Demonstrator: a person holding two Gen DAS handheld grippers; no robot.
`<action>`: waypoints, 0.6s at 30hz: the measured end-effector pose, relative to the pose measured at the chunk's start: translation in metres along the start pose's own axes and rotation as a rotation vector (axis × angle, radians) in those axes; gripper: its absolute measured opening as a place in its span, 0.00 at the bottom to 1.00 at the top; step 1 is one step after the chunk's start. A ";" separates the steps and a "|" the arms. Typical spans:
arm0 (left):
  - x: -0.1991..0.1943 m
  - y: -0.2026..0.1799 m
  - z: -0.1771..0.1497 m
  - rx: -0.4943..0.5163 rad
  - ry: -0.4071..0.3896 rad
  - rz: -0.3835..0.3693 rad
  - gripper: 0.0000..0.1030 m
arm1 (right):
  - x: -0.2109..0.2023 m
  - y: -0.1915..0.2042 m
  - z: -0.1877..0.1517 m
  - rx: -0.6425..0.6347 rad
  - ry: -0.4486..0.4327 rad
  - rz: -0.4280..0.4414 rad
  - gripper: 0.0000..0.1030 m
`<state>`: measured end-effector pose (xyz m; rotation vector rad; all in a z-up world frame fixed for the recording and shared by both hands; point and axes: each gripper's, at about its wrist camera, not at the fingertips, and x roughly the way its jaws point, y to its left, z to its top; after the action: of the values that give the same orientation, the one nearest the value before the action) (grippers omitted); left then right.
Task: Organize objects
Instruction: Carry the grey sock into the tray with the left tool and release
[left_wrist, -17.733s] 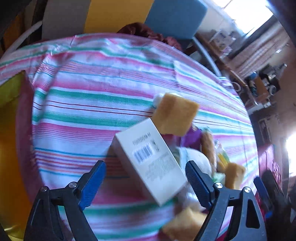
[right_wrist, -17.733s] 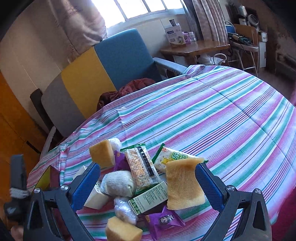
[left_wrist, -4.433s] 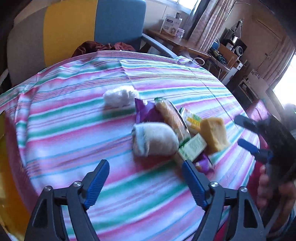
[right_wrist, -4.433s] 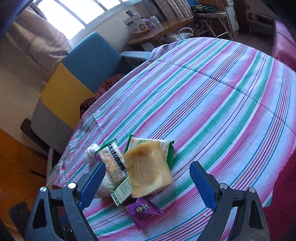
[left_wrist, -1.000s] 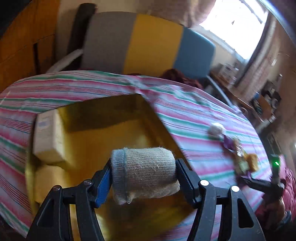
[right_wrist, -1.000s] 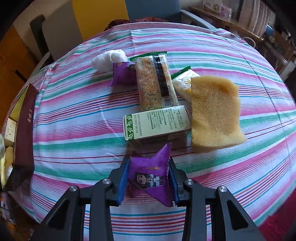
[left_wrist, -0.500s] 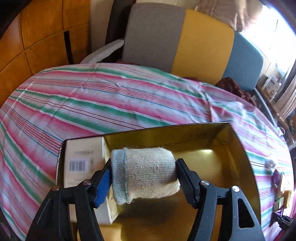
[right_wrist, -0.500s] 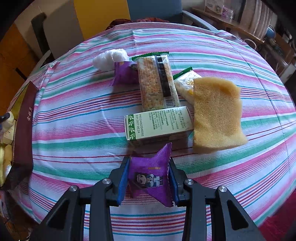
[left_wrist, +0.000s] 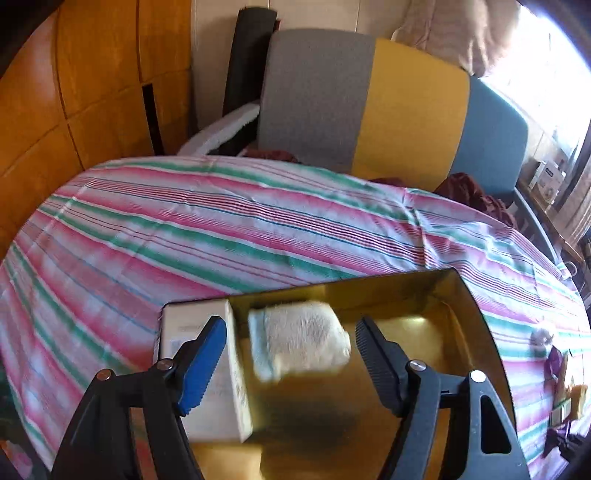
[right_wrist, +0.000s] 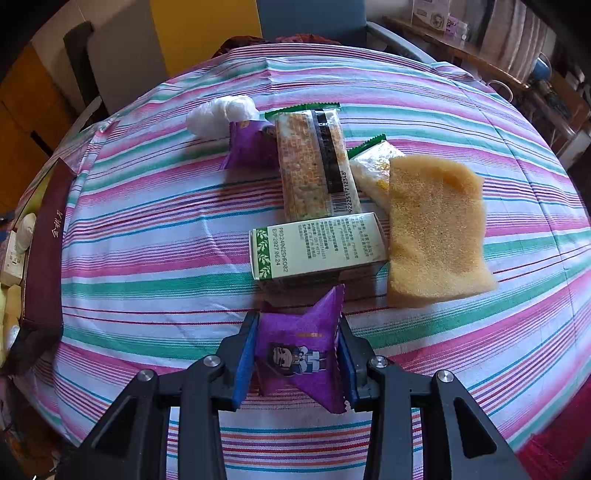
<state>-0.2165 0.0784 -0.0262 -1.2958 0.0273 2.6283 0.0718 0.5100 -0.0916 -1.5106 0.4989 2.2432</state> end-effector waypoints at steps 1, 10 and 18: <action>-0.012 -0.002 -0.007 0.004 -0.013 -0.006 0.71 | -0.001 0.001 0.000 -0.005 -0.002 -0.004 0.38; -0.083 -0.029 -0.079 0.099 -0.071 -0.061 0.71 | -0.006 0.015 -0.005 -0.057 -0.012 0.056 0.37; -0.104 -0.035 -0.112 0.111 -0.066 -0.072 0.72 | -0.029 0.048 -0.010 -0.113 -0.072 0.191 0.37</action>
<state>-0.0602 0.0815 -0.0105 -1.1517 0.1125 2.5678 0.0655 0.4604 -0.0643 -1.4846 0.5224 2.5007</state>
